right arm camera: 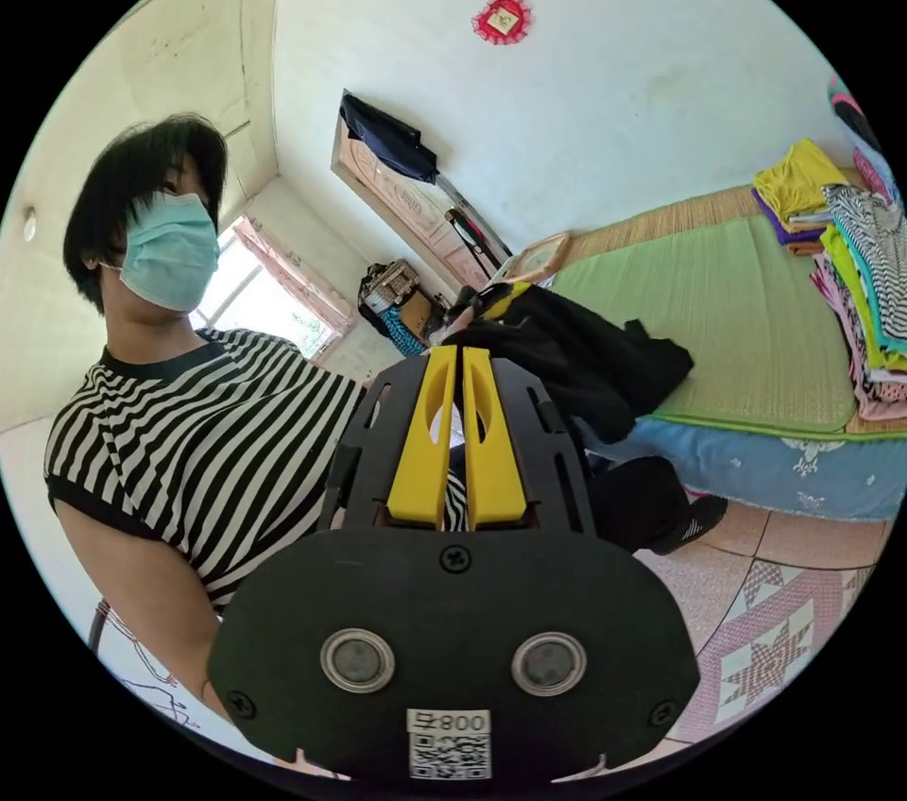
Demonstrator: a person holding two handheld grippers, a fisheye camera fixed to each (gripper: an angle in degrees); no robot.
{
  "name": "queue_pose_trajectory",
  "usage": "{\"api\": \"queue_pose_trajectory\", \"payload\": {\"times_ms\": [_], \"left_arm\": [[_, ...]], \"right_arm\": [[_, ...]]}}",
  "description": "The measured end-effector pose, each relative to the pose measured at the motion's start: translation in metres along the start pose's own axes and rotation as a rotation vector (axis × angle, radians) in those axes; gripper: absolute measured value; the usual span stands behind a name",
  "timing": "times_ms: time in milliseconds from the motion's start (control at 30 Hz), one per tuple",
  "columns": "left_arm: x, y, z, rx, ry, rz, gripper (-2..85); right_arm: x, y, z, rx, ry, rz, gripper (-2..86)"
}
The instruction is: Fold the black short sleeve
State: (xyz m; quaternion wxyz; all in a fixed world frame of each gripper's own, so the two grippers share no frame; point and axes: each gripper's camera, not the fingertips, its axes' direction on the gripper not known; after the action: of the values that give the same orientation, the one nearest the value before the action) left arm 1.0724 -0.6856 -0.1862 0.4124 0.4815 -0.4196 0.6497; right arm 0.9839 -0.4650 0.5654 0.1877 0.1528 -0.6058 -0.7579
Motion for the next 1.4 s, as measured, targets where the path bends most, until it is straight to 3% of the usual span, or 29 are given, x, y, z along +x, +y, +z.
{"api": "queue_pose_trajectory", "payload": {"times_ms": [367,967,1400], "left_arm": [[0.109,0.114,-0.211,0.405,0.095,0.343,1.1],[0.304,0.239,-0.351,0.493,-0.148,0.977,1.2],[0.330,0.193,-0.369,0.525,-0.326,1.104,1.3]], "right_arm": [[-0.073,-0.015,-0.014,0.101,0.075,-0.211,0.5],[-0.252,-0.040,-0.052,0.362,0.182,-0.615,0.4],[-0.278,-0.119,-0.015,0.400,0.314,-0.685,0.6]]}}
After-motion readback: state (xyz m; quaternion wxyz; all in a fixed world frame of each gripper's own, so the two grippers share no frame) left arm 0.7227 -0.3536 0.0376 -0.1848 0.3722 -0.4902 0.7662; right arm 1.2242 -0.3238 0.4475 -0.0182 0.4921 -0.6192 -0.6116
